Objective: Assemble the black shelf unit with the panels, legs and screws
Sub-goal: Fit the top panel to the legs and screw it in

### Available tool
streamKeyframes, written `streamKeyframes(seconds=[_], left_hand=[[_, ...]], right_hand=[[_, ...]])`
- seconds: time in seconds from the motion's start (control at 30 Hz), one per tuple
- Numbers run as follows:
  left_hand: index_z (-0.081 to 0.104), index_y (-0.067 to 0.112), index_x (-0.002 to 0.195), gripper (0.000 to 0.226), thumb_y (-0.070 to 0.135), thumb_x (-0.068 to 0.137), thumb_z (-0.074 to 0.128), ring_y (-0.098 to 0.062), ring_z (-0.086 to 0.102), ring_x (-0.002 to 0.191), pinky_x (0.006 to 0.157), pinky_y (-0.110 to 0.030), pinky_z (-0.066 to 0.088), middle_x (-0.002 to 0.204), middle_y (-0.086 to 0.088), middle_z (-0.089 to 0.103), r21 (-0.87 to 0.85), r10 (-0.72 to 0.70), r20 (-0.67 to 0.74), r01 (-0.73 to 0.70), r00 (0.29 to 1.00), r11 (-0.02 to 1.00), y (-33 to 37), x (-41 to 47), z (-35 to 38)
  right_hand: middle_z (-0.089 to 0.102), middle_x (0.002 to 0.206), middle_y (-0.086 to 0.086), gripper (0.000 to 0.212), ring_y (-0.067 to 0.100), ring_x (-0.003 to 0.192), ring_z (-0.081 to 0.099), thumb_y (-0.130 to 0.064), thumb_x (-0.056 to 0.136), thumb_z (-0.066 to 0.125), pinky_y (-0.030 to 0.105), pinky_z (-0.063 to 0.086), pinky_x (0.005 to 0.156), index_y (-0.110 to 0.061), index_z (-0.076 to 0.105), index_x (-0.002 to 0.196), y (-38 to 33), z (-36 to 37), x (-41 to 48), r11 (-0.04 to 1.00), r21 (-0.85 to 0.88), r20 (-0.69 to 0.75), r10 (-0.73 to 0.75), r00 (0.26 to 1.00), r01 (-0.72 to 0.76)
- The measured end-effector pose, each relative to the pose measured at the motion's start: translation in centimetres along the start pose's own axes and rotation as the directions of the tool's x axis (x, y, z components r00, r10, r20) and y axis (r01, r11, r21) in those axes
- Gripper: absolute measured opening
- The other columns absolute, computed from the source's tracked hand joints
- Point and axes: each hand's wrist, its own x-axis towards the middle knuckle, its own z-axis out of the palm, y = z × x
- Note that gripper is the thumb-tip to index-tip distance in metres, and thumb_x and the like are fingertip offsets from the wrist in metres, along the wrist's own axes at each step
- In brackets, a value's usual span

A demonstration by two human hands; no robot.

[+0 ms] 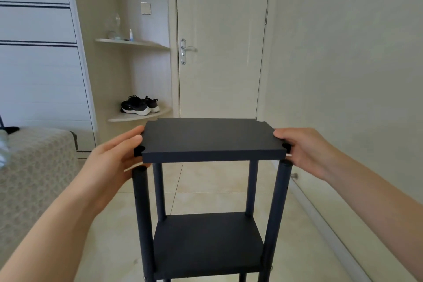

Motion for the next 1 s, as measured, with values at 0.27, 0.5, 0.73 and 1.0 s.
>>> streamKeyframes(seconds=[0.27,0.5,0.73,1.0], left_hand=[[0.066,0.026,0.127,0.032,0.020,0.097,0.057,-0.029,0.071,0.103,0.081,-0.037,0.053,0.111,-0.004,0.075,-0.032,-0.089,0.015,0.089,0.996,0.995,-1.3,0.1,-0.9],[0.067,0.024,0.124,0.028,0.022,0.099,0.055,-0.025,0.072,0.094,0.080,-0.036,0.055,0.107,-0.003,0.076,-0.098,-0.077,0.006,0.077,0.997,0.992,-1.4,0.0,-0.9],[0.066,0.027,0.123,0.027,0.032,0.099,0.055,-0.024,0.072,0.078,0.077,-0.037,0.054,0.096,-0.009,0.076,-0.087,-0.045,0.000,0.045,0.999,0.995,-1.2,-0.1,-0.7],[0.065,0.032,0.122,0.027,0.038,0.098,0.054,-0.024,0.068,0.074,0.076,-0.039,0.053,0.089,-0.010,0.072,-0.034,-0.039,0.049,0.040,0.998,0.999,-1.3,-0.2,-0.4]], right_hand=[[0.071,0.096,0.012,0.022,0.021,0.081,0.067,-0.011,0.090,0.064,0.035,0.053,0.074,0.003,0.068,0.107,1.5,0.2,0.0,0.999,-0.011,0.004,0.042,0.999,-0.042],[0.069,0.088,0.010,0.023,0.020,0.074,0.065,-0.010,0.091,0.063,0.037,0.050,0.075,0.005,0.067,0.108,1.3,0.4,0.0,1.000,-0.007,0.005,0.019,1.000,-0.019],[0.072,0.086,0.011,0.021,0.018,0.072,0.070,-0.009,0.090,0.066,0.031,0.058,0.064,0.006,0.067,0.104,1.3,0.3,-0.1,1.000,0.015,0.022,0.016,1.000,-0.016],[0.071,0.088,0.012,0.024,0.021,0.073,0.067,-0.010,0.089,0.066,0.034,0.057,0.069,0.006,0.066,0.106,1.6,-0.1,0.5,0.997,0.023,0.010,0.067,0.998,-0.068]])
